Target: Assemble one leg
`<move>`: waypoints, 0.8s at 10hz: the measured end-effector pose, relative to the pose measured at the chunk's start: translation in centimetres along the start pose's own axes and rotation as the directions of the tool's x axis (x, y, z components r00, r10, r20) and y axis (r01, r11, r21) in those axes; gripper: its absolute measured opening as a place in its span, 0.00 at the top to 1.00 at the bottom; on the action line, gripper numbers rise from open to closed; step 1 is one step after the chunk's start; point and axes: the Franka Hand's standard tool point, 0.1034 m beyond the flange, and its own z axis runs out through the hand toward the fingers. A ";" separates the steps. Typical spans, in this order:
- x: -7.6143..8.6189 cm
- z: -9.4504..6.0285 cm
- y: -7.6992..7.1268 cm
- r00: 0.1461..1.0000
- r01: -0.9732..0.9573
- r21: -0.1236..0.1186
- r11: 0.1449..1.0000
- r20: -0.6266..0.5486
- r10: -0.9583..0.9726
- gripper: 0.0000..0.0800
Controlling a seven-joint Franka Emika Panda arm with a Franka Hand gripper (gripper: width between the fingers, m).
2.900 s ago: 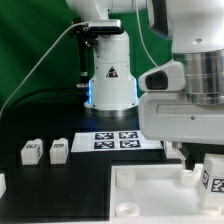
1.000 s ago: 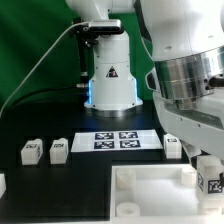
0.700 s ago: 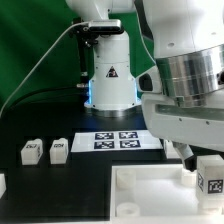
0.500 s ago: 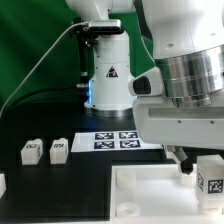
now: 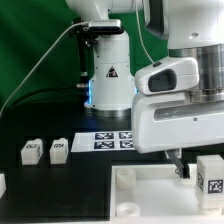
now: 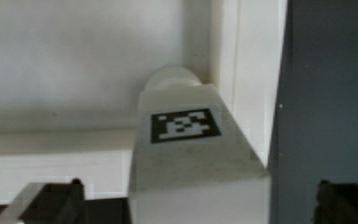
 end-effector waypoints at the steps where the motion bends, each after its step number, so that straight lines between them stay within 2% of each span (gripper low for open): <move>1: 0.0 0.0 0.0 0.999 -0.052 0.003 0.999 0.000 0.052 0.19; 2: 0.0 0.0 0.0 0.999 -0.042 0.002 0.999 0.000 0.042 0.32; 3: 0.0 0.0 -0.1 0.993 -0.119 0.009 0.993 0.001 0.119 0.48; 4: 0.0 0.0 -0.2 0.971 -0.240 0.012 0.971 0.003 0.240 0.48; 5: 0.0 0.0 -0.1 0.947 -0.321 0.011 0.947 0.003 0.320 0.62; 6: 0.0 0.0 0.0 0.912 -0.410 0.015 0.912 0.002 0.410 0.62; 7: 0.0 -0.1 0.3 0.794 -0.607 0.031 0.794 0.001 0.608 0.62; 8: -0.1 0.0 0.4 0.660 -0.751 0.032 0.659 -0.002 0.752 0.62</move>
Offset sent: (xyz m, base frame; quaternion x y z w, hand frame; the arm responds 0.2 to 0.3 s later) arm 0.0000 0.0000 0.0000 0.0000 0.0000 0.2667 0.9638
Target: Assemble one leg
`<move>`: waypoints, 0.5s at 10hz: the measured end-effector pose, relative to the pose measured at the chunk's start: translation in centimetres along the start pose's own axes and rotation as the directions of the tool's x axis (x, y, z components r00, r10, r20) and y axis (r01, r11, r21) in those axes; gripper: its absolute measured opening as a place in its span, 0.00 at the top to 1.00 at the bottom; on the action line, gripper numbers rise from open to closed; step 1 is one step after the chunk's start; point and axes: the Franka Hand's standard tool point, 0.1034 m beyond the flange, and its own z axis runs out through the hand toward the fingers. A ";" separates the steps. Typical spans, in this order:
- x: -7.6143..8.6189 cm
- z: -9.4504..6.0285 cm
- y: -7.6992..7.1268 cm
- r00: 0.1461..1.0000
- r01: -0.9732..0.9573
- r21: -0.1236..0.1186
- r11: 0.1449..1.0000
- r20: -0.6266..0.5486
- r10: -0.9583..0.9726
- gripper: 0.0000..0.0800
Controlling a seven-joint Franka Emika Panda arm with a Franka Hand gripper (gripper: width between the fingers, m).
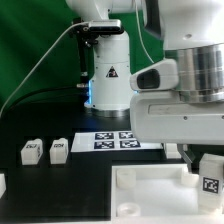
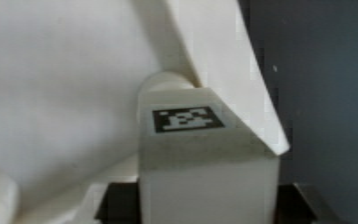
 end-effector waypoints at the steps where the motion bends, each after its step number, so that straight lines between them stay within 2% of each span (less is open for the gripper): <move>1: 0.1 0.1 0.2 0.977 -0.211 0.011 0.977 0.004 0.211 0.62; 2: 0.2 0.2 0.5 0.917 -0.400 0.028 0.916 0.015 0.399 0.62; 3: 0.3 0.2 0.7 0.864 -0.503 0.032 0.864 0.026 0.502 0.62; 4: 0.3 0.2 0.7 0.797 -0.603 0.028 0.797 0.035 0.602 0.62; 5: 0.2 0.2 0.8 0.775 -0.632 0.025 0.775 0.038 0.631 0.62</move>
Offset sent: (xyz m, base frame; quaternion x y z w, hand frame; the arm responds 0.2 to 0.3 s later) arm 0.0037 0.0037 -0.0051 0.0318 -0.0055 0.2455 0.9688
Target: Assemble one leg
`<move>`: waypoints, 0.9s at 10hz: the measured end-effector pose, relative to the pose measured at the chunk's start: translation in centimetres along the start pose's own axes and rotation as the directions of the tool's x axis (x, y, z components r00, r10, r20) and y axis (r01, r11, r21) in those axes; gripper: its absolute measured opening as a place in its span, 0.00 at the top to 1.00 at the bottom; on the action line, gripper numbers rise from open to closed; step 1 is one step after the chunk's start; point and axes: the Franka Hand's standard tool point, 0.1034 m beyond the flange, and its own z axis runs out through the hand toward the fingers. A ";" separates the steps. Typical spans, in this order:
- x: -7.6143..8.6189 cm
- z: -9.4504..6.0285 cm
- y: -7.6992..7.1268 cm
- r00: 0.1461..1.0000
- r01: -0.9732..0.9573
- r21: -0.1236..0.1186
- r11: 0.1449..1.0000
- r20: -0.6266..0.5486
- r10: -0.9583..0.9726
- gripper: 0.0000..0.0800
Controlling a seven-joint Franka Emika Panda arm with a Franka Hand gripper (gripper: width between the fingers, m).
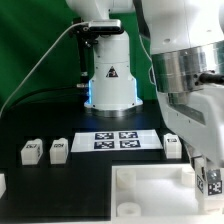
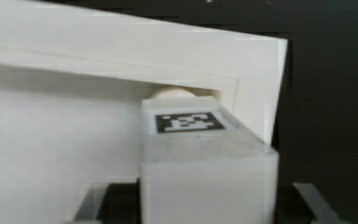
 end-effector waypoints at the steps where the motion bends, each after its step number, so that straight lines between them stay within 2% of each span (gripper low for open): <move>1: 0.0 0.0 0.0 0.999 0.049 0.001 0.999 0.000 -0.049 0.62; 2: 0.0 0.1 0.0 0.991 0.134 -0.003 0.991 -0.002 -0.134 0.50; 3: -0.2 0.4 0.1 0.961 0.276 -0.016 0.961 -0.005 -0.276 0.50; 4: -0.5 0.4 -0.1 0.896 0.444 -0.035 0.895 -0.004 -0.444 0.27; 5: -0.7 0.3 -0.3 0.824 0.566 -0.037 0.824 -0.005 -0.566 0.27; 6: -0.5 0.3 -0.3 0.760 0.649 -0.038 0.760 -0.002 -0.650 0.20; 7: -0.5 0.3 -0.3 0.687 0.726 -0.038 0.686 0.002 -0.727 0.19; 8: -0.3 0.3 -0.3 0.555 0.831 -0.051 0.554 0.002 -0.832 0.19; 9: -0.1 0.3 -0.3 0.317 0.946 -0.076 0.316 0.008 -0.948 0.19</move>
Offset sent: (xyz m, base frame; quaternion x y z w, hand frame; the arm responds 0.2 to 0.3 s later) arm 0.0102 0.0131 -0.0004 -0.0485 0.0151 -0.4106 0.9104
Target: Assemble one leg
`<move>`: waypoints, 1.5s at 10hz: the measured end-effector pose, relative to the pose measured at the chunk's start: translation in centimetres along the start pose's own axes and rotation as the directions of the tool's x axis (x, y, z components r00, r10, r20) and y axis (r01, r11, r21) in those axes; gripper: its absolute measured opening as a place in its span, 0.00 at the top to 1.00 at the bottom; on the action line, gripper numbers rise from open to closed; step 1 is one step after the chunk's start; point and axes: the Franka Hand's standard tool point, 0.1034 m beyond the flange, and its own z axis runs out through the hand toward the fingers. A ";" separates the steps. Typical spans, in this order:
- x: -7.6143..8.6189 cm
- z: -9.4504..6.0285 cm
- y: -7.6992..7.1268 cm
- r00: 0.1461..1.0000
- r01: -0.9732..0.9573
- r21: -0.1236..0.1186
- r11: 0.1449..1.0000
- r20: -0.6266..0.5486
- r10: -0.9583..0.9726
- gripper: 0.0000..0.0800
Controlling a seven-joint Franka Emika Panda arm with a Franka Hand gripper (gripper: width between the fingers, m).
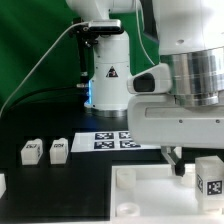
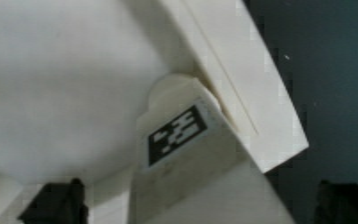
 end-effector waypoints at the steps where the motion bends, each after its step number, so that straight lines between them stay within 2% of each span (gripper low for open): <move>1: 0.0 -0.1 0.0 0.986 0.170 -0.016 0.985 -0.002 -0.170 0.19; 2: 0.0 -0.1 -0.2 0.942 0.335 -0.024 0.942 -0.001 -0.335 0.19; 3: -0.1 0.0 -0.4 0.920 0.392 -0.023 0.919 0.000 -0.393 0.19; 4: -0.1 0.0 -0.4 0.938 0.345 -0.021 0.938 -0.001 -0.345 0.19; 5: -0.1 0.0 -0.3 0.937 0.348 -0.021 0.937 -0.001 -0.348 0.31; 6: -0.1 0.0 -0.4 0.954 0.301 -0.021 0.953 -0.002 -0.301 0.49; 7: -0.2 0.0 -0.5 0.985 0.175 -0.015 0.984 -0.004 -0.175 0.49; 8: -0.2 0.0 -0.4 0.998 0.066 -0.012 0.998 -0.004 -0.066 0.64; 9: -0.1 0.0 -0.3 0.999 -0.043 -0.010 0.999 -0.005 0.043 0.64; 10: -0.1 0.0 -0.2 0.972 -0.236 -0.009 0.972 -0.004 0.236 0.64; 11: -0.2 0.0 -0.1 0.897 -0.441 -0.017 0.897 -0.010 0.441 0.64; 12: -0.2 0.1 0.0 0.786 -0.618 -0.020 0.786 -0.016 0.617 0.64; 15: -0.5 0.1 0.0 0.403 -0.915 -0.014 0.403 0.024 0.915 0.64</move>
Offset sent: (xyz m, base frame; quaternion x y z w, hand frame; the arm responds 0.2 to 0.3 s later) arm 0.0000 0.0000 0.0000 0.0000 0.0000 0.0899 0.9960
